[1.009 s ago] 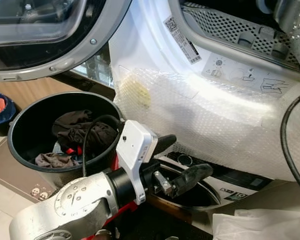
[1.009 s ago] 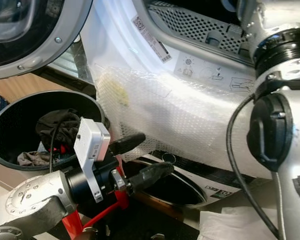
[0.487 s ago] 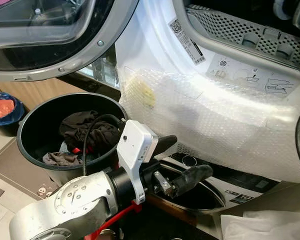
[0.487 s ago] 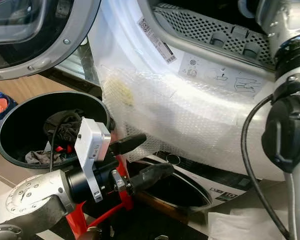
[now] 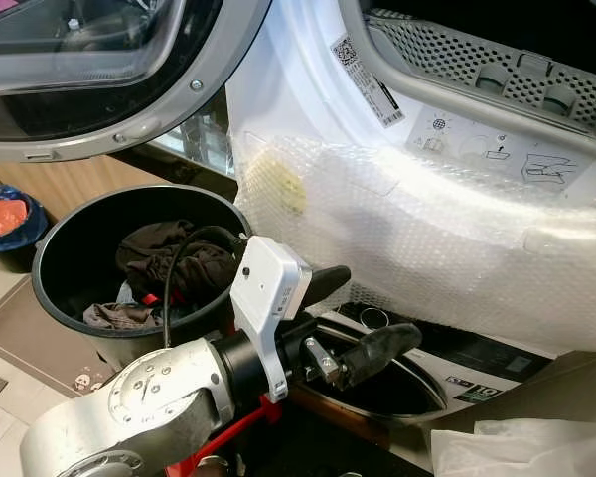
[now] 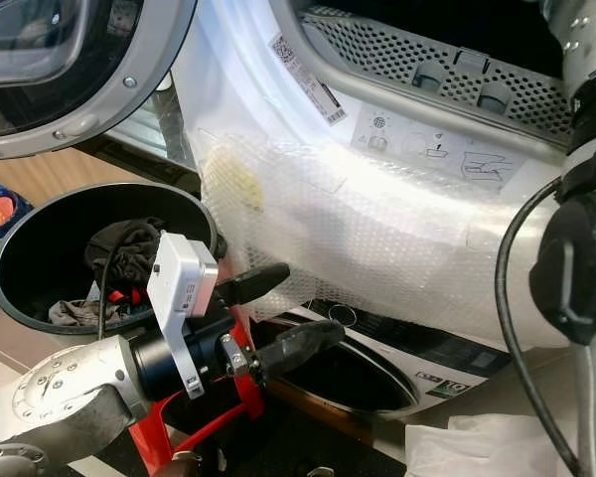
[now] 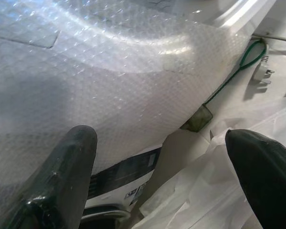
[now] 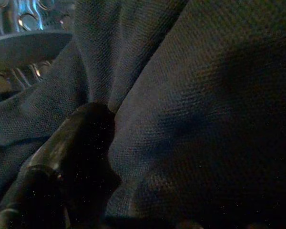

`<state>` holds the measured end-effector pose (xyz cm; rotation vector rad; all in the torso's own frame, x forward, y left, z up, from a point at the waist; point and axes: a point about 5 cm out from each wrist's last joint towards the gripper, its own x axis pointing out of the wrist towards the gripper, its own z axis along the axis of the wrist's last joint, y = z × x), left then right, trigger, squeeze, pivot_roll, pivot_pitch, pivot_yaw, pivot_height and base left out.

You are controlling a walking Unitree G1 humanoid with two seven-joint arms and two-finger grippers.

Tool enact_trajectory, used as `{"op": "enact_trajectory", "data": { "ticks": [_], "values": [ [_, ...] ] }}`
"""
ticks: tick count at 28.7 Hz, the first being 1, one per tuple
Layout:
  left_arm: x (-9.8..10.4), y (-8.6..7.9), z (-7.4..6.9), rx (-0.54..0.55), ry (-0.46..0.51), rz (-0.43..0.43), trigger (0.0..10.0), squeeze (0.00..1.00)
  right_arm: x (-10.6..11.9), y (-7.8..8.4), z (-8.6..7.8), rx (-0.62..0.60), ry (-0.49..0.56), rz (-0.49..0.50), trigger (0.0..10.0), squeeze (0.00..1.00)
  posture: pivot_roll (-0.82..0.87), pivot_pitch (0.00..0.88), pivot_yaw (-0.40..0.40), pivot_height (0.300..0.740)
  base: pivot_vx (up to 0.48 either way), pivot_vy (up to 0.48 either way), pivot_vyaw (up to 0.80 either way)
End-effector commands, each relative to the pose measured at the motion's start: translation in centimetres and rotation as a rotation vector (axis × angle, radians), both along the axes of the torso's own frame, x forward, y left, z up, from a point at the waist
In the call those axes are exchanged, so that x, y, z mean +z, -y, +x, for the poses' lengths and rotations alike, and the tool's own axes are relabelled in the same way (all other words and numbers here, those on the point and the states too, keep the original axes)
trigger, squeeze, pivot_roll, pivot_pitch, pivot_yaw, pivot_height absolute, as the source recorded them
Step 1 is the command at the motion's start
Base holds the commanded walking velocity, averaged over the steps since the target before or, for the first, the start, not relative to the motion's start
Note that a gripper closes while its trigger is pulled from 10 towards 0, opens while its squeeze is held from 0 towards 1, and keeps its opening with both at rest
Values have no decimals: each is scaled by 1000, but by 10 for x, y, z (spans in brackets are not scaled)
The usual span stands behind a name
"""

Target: Clothes washing

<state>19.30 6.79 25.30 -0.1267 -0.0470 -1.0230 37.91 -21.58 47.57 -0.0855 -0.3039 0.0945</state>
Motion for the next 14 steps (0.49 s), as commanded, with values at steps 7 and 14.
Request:
{"op": "enact_trajectory", "data": {
  "ticks": [7, 14],
  "values": [
    [2, 3, -4, -37, 14, -7, 10000, 0, -9, 8, -7, 37, -117, -70, 10000, 1000, -10, 222, -101, 740, 0, 0, 0],
    [2, 3, -3, -41, 17, -10, 10000, 0, -12, 19, -15, -5, -177, -180, 10000, 1000, -17, 227, -100, 740, 0, 0, 0]
  ]
}}
